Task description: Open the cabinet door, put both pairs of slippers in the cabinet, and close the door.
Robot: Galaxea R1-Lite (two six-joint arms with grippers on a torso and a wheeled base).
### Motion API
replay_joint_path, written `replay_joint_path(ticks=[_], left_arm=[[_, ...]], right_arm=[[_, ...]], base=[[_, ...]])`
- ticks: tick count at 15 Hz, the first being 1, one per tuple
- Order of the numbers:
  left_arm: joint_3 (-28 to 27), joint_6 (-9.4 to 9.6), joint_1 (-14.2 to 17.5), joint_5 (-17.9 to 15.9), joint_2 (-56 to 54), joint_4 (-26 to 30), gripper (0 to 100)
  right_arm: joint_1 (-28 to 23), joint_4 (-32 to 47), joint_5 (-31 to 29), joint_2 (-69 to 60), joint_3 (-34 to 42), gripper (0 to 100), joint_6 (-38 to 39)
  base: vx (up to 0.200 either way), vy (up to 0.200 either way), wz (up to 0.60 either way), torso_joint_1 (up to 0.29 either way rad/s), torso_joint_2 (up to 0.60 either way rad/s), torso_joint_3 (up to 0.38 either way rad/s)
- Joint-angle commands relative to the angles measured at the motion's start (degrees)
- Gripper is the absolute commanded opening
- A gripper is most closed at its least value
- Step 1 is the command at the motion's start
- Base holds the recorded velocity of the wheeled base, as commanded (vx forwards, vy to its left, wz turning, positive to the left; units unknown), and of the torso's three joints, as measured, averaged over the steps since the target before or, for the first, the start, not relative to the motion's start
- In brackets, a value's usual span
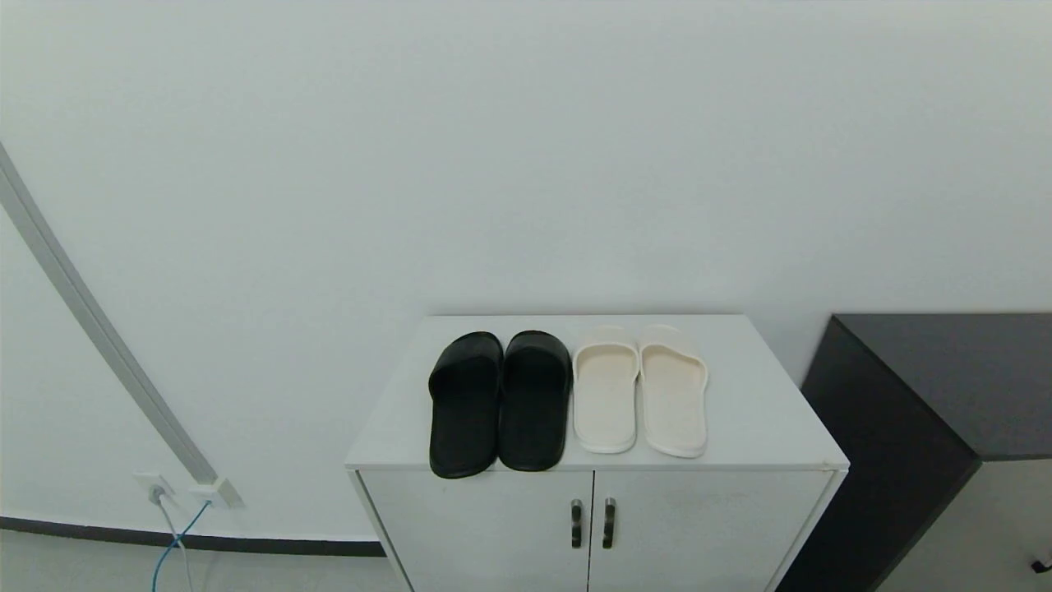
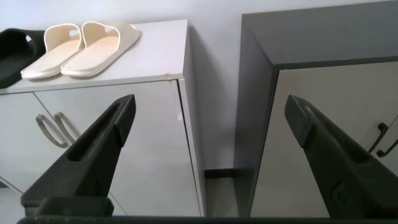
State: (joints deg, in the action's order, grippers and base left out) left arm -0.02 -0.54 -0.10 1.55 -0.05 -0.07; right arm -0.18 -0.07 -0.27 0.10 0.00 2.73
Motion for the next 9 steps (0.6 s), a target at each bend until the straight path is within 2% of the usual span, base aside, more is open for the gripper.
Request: replay_joint_path(ticks=[1, 9], left_arm=[[-0.06, 0.01, 0.01, 0.03, 0.05, -0.01, 0], [0.02, -0.08, 0.01, 0.03, 0.05, -0.01, 0]], right_arm=[[0.01, -0.01, 0.0, 0.08, 0.0, 100, -0.01], [0.36, -0.01, 0.88, 0.78, -0.44, 100, -2.03]], base=[[0.0, 0.0, 0.0, 0.0, 0.0, 0.0], [0.0, 0.0, 0.0, 0.0, 0.0, 0.0]])
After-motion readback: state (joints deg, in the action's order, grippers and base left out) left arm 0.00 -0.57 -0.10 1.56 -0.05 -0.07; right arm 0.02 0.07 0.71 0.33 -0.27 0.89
